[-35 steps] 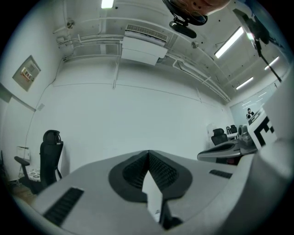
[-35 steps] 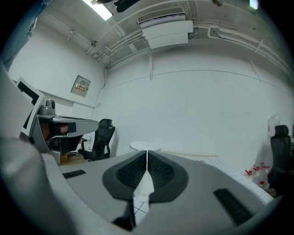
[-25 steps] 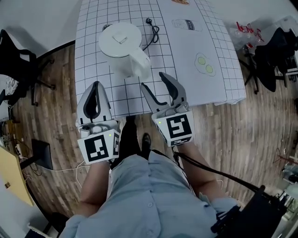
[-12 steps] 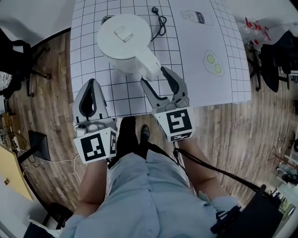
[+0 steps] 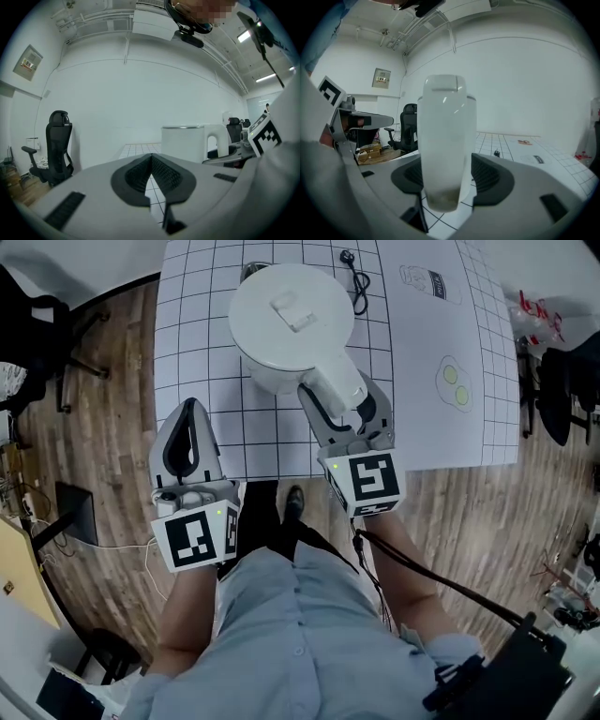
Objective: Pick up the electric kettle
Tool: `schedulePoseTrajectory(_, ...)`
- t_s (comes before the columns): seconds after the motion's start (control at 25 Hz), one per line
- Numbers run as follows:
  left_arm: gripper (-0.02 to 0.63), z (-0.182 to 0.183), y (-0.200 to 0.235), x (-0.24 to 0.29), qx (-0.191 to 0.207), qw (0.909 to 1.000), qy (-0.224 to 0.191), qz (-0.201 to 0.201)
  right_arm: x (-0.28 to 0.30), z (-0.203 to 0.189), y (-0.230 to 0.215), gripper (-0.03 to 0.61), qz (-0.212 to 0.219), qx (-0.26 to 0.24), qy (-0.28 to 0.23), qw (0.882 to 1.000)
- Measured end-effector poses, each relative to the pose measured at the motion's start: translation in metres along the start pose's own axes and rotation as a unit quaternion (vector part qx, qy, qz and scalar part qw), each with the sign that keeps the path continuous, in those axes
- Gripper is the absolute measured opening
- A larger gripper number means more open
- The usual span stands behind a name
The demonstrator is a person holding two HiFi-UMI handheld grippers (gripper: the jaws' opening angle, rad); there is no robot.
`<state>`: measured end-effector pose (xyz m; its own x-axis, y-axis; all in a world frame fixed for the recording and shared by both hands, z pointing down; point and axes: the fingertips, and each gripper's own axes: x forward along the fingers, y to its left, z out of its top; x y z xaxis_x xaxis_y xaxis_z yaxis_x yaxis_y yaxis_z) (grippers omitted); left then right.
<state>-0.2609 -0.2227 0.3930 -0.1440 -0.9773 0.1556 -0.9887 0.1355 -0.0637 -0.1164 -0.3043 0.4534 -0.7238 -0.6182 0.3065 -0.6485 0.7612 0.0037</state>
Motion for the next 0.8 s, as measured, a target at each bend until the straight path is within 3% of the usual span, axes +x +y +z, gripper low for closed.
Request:
schedulePoseTrajectory(0.44,0.002,0.0000,0.0049,0.0023,-0.001,1.0000,0.000,0.003,0.0009,0.0002,0.0036,0.252,0.018,-0.005,0.000,1.000)
schedulePoseTrajectory(0.56,0.002,0.0004,0.0057,0.0013,-0.001,1.0000,-0.002,0.003,0.0015,0.0000,0.0079,0.176,0.025,-0.005,0.009,1.000)
schedulePoseTrajectory(0.8,0.002,0.0050,0.0106,0.0005,0.000,1.0000,-0.007,0.005,0.0056,0.0025,0.0085,0.138,0.011,0.017,0.038,0.999)
